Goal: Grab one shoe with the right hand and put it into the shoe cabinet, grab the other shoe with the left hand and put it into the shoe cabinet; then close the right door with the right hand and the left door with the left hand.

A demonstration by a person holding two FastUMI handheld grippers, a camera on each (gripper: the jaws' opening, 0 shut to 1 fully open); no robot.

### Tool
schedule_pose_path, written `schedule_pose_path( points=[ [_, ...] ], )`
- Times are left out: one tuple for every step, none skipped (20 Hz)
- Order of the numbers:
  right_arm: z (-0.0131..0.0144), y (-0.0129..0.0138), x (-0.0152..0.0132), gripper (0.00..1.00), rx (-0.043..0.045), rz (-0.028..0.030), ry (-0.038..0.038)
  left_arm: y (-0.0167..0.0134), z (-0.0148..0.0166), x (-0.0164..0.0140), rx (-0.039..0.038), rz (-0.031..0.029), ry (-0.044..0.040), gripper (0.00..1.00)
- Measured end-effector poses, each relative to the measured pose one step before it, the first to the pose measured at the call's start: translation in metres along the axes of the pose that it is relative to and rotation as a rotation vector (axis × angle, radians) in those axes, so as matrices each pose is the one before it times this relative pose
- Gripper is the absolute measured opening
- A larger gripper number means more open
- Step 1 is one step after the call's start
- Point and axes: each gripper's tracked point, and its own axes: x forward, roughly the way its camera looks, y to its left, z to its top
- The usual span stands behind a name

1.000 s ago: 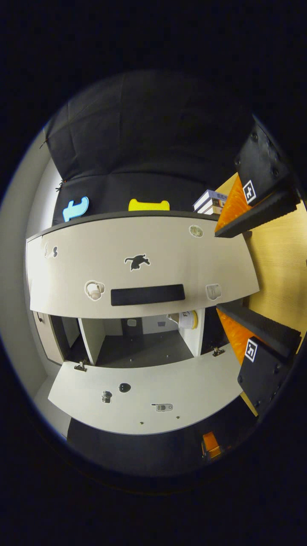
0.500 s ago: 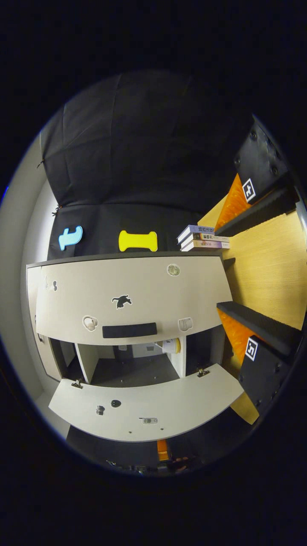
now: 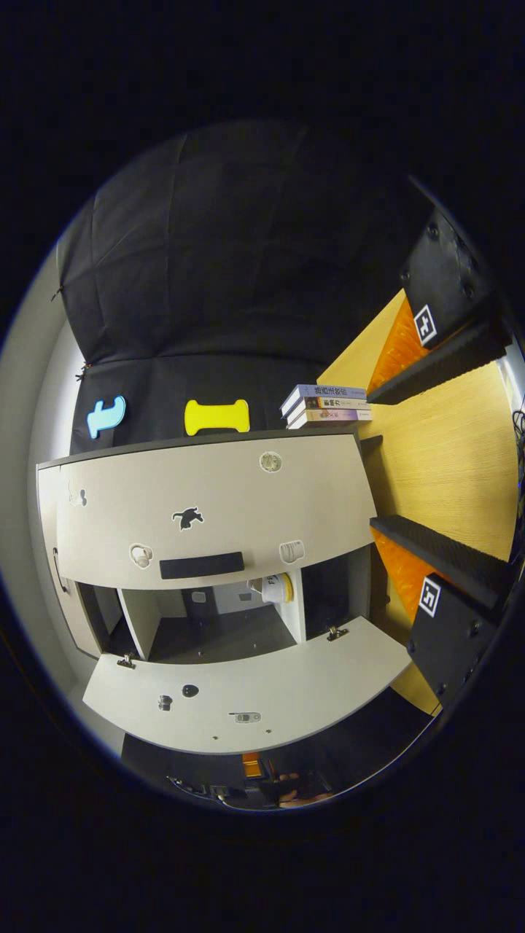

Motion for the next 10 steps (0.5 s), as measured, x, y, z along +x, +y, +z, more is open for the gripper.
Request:
schedule_pose_path(
  points=[
    [-0.00136, 0.00285, 0.00048, 0.99, 0.00151, 0.00450, 0.00094, -0.00004, -0.00061, -0.00116, 0.00677, 0.00933, -0.00315, 0.95],
    [-0.00001, 0.00157, 0.00161, 0.99, 0.00066, 0.00206, -0.00187, -0.00248, -0.00099, -0.00063, -0.00170, 0.00225, 0.00503, 0.95],
    [-0.00105, 0.00186, 0.00199, 0.99, 0.00046, -0.00030, 0.00206, -0.00320, 0.00057, 0.00009, -0.00140, 0.00286, 0.00115, 0.94],
    [-0.00132, 0.00167, 0.00163, 0.99, 0.00339, 0.00053, 0.00550, -0.00283, 0.00202, -0.00218, 0.01050, 0.00090, -0.00030, 0.94],
    [0.00008, 0.00255, 0.00026, 0.99, 0.00810, 0.00022, 0.00274, -0.00216, 0.00171, 0.00042, 0.02733, 0.00158, 0.00058, 0.91],
    [0.00488, 0.00049, 0.00033, 0.99, 0.00766, -0.00398, -0.01297, -0.00127, 0.00275, -0.00090, 0.03370, 0.00902, 0.00117, 0.94],
    [0.00538, -0.00016, 0.00218, 0.99, -0.00201, -0.00779, -0.01503, -0.00365, 0.00042, -0.00141, 0.03196, 0.00718, 0.00528, 0.89],
    [0.00473, -0.00182, 0.00225, 0.99, -0.00813, -0.01104, -0.01355, -0.00520, -0.00094, -0.00090, 0.00072, -0.00359, 0.00879, 0.93],
    [0.00473, -0.00132, 0.00198, 0.99, -0.00633, -0.00610, -0.00996, -0.01033, -0.00259, -0.00059, -0.02593, -0.01826, 0.00635, 0.93],
    [0.00358, 0.00085, 0.00388, 0.99, -0.00306, 0.00265, -0.00374, -0.00985, -0.00144, -0.00048, -0.02450, -0.02154, 0.00557, 0.93]
  ],
)
